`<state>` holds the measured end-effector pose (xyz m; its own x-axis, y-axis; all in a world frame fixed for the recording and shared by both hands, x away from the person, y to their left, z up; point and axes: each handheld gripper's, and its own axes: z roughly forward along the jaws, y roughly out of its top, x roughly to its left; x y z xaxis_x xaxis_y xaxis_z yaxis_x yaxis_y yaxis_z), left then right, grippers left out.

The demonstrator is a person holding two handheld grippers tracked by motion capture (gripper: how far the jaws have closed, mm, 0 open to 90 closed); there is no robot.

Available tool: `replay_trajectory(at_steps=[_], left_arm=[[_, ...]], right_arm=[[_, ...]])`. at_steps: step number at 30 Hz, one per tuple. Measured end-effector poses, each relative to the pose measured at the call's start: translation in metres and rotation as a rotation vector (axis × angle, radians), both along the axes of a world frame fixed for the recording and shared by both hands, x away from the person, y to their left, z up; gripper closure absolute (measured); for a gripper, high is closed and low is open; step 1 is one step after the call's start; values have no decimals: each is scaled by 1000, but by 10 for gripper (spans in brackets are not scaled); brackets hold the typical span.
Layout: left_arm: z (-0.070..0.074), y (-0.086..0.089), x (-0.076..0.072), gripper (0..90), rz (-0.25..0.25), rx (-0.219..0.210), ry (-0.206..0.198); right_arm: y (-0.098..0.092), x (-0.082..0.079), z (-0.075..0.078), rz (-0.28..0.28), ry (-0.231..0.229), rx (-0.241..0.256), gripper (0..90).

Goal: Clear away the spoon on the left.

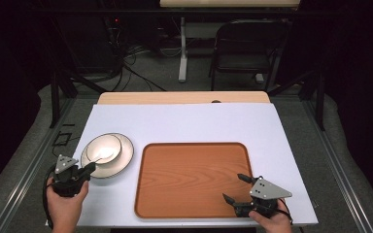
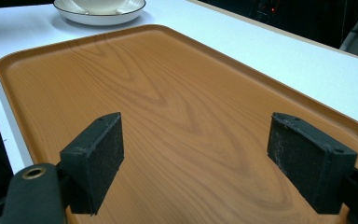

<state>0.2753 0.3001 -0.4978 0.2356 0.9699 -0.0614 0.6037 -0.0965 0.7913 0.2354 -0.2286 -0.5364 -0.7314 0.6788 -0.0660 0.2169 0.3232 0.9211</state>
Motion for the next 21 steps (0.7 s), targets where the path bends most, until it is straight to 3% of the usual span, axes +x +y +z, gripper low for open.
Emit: replay_trajectory(at_steps=[10,21], left_arm=[[-2,9,4,900,47,17,-19],[-5,18,19,900,93,17,-29]], right_arm=[[0,0,0,-1,-1,0,183],[-1,0,0,-3,-1,-1,183]])
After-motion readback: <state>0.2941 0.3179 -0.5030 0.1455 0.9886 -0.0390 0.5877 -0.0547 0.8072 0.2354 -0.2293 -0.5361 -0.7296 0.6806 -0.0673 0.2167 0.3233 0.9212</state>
